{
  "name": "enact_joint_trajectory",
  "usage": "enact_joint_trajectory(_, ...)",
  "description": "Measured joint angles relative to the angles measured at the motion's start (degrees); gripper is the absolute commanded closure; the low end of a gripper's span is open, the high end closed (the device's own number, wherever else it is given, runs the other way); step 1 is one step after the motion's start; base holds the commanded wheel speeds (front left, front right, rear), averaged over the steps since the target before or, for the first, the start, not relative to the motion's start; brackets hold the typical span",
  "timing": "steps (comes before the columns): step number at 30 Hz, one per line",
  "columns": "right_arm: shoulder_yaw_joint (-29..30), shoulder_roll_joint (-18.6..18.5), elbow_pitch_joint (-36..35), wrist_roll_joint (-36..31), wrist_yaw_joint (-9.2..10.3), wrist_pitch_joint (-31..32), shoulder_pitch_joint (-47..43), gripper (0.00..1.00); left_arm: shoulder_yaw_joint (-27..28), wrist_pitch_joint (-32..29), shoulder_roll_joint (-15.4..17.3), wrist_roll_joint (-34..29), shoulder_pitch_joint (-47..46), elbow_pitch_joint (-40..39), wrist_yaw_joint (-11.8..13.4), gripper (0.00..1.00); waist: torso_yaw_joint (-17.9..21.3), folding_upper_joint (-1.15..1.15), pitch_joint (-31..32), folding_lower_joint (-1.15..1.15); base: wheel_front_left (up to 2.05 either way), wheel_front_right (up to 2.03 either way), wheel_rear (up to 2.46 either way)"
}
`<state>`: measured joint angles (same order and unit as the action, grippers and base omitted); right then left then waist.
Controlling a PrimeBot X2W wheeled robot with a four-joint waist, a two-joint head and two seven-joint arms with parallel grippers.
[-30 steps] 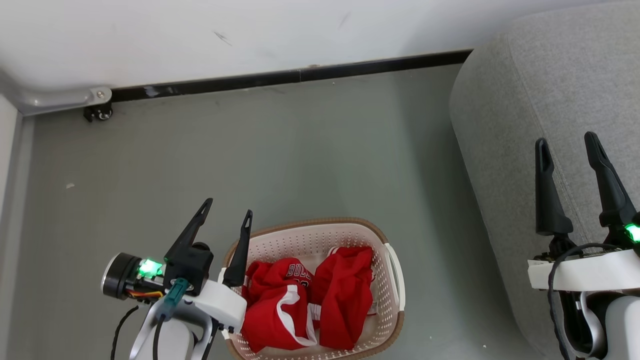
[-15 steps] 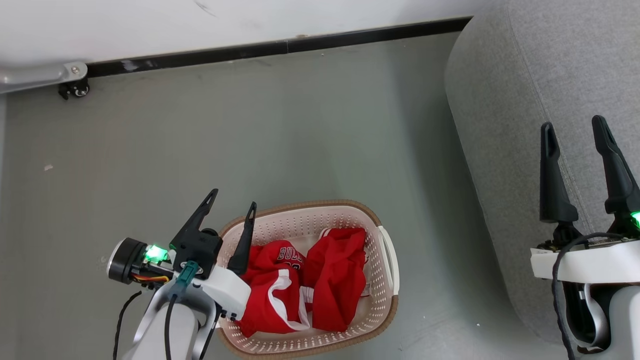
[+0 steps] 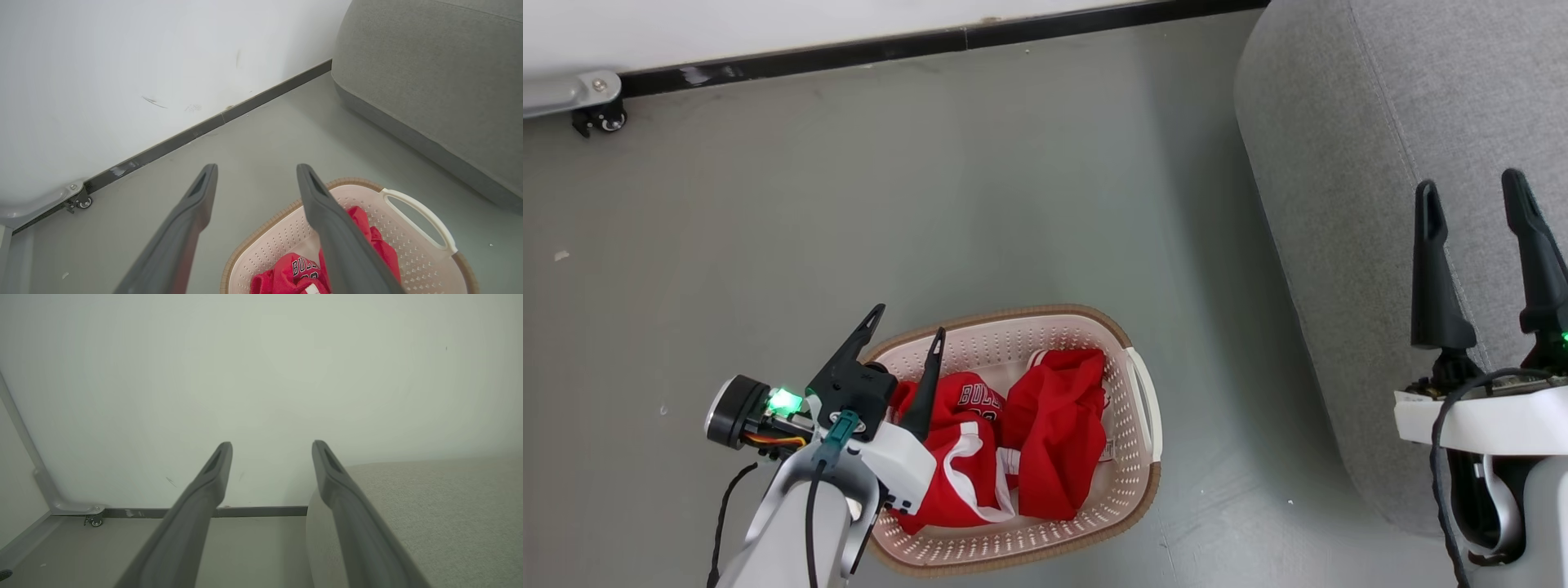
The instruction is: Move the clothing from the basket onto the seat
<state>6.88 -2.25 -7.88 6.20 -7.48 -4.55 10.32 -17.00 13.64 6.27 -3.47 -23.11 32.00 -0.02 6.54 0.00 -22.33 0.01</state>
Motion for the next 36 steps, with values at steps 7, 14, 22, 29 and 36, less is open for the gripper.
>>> enact_joint_trajectory(7,0.02,0.0,-0.57,-0.01,0.0,-0.08,0.6,0.0,-0.56,0.0,-0.14,-0.3,-0.75,1.91,-0.01,0.0,0.73,0.0,-1.15,0.0,0.0,0.0,0.0)
enact_joint_trajectory(14,0.11,0.0,-0.82,-0.07,0.0,-0.26,0.62,0.0,-2.04,-0.1,-0.1,-1.49,-1.86,5.2,-0.52,0.0,1.46,0.0,-2.56,0.0,0.0,0.0,0.0)
enact_joint_trajectory(22,0.09,0.0,-1.01,0.02,0.0,-0.33,1.68,0.0,-2.9,-0.1,-0.52,-2.18,-2.77,7.89,-0.56,0.0,2.05,0.0,-4.22,0.0,0.0,0.0,0.0)
enact_joint_trajectory(29,0.3,0.0,-1.26,0.45,0.0,-1.01,2.0,0.0,-3.32,-0.09,-0.73,-2.41,-3.94,10.03,-0.55,0.0,2.49,0.0,-5.79,0.0,0.0,0.0,0.0)
enact_joint_trajectory(36,0.64,0.0,-1.41,0.46,0.0,-1.51,2.94,0.0,-3.32,-0.09,-0.8,-2.41,-5.5,11.02,-0.53,0.0,2.73,0.0,-7.03,0.0,0.0,0.0,0.0)
